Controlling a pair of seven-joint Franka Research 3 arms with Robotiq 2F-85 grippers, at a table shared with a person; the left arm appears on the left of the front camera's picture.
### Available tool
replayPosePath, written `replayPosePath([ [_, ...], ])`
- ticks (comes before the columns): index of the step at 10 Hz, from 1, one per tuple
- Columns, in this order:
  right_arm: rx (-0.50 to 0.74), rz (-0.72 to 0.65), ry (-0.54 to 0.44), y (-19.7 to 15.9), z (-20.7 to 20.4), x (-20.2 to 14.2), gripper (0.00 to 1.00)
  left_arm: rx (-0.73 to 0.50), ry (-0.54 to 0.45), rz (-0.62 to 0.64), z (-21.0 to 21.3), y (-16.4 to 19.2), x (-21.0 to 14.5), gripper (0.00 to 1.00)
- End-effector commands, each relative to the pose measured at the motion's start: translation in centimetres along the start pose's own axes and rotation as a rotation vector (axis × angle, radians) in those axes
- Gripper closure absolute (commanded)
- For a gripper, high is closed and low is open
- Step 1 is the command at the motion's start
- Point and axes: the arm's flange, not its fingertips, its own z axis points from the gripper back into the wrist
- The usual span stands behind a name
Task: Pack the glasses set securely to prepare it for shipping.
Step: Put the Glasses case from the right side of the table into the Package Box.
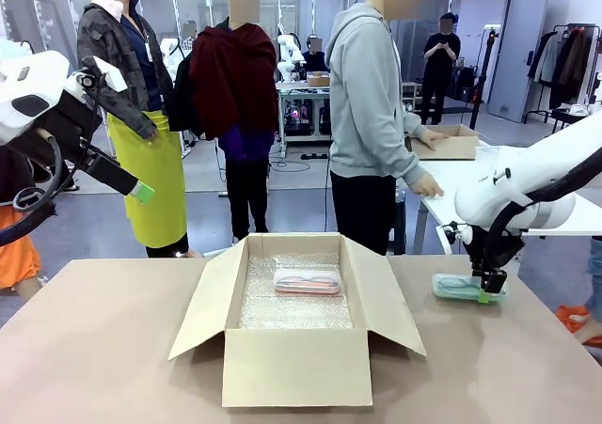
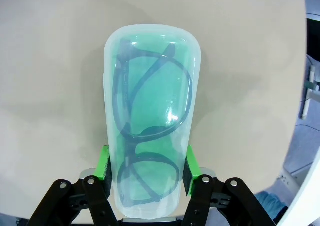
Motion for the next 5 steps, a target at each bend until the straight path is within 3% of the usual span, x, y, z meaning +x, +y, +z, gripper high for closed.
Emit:
replayPosePath([
  [1,0.014,-0.057,0.023,1.6,4.9,1.4,0.8,0.002,-0.004,-0.004,0.2,0.1,0.0,0.0],
  [5,-0.001,-0.063,0.022,4.8,11.1,3.8,0.8,0.002,-0.004,-0.004,0.2,0.1,0.0,0.0],
])
